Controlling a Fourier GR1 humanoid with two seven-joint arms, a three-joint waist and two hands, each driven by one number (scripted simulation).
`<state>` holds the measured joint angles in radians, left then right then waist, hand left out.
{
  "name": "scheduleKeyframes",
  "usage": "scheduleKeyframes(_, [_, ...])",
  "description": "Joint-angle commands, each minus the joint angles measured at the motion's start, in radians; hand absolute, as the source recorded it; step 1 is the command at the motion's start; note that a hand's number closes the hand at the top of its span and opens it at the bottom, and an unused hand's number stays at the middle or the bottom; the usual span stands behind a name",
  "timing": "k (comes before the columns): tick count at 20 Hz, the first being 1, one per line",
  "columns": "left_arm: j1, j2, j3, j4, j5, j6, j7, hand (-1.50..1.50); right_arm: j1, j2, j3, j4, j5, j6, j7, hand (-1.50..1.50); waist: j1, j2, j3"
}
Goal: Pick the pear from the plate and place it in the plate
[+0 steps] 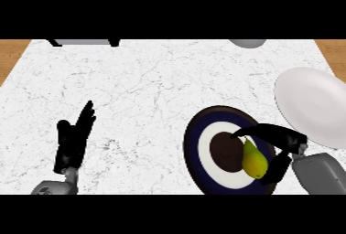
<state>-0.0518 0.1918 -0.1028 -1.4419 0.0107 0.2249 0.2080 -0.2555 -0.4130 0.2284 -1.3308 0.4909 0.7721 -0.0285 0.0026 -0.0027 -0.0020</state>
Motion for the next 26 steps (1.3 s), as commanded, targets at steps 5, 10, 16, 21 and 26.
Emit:
scheduleKeyframes(5, [-0.026,-0.003,0.042,-0.013,-0.012,-0.036,0.051,0.0,-0.032,0.017,-0.002,0.124,0.145,-0.123,-0.204,1.5,0.001,0.004,0.002])
scheduleKeyframes(10, [-0.04,0.009,0.086,0.017,0.008,-0.074,0.023,0.0,-0.021,0.027,-0.033,0.111,0.207,-0.217,-0.205,1.5,-0.001,0.003,0.002])
scheduleKeyframes(16, [0.019,-0.028,0.037,-0.034,-0.031,-0.032,0.007,0.0,-0.059,0.039,-0.176,0.052,0.252,-0.426,-0.028,1.5,0.001,0.002,0.002])
scheduleKeyframes(21, [0.026,-0.035,0.022,-0.016,-0.045,-0.03,0.004,0.0,-0.166,0.111,-0.247,0.064,0.392,-0.698,0.201,1.5,0.013,0.004,0.002])
scheduleKeyframes(26, [0.03,-0.047,0.03,-0.007,-0.047,-0.023,-0.008,0.0,-0.166,0.158,-0.247,-0.077,0.436,-0.788,0.285,1.5,-0.007,-0.001,0.002])
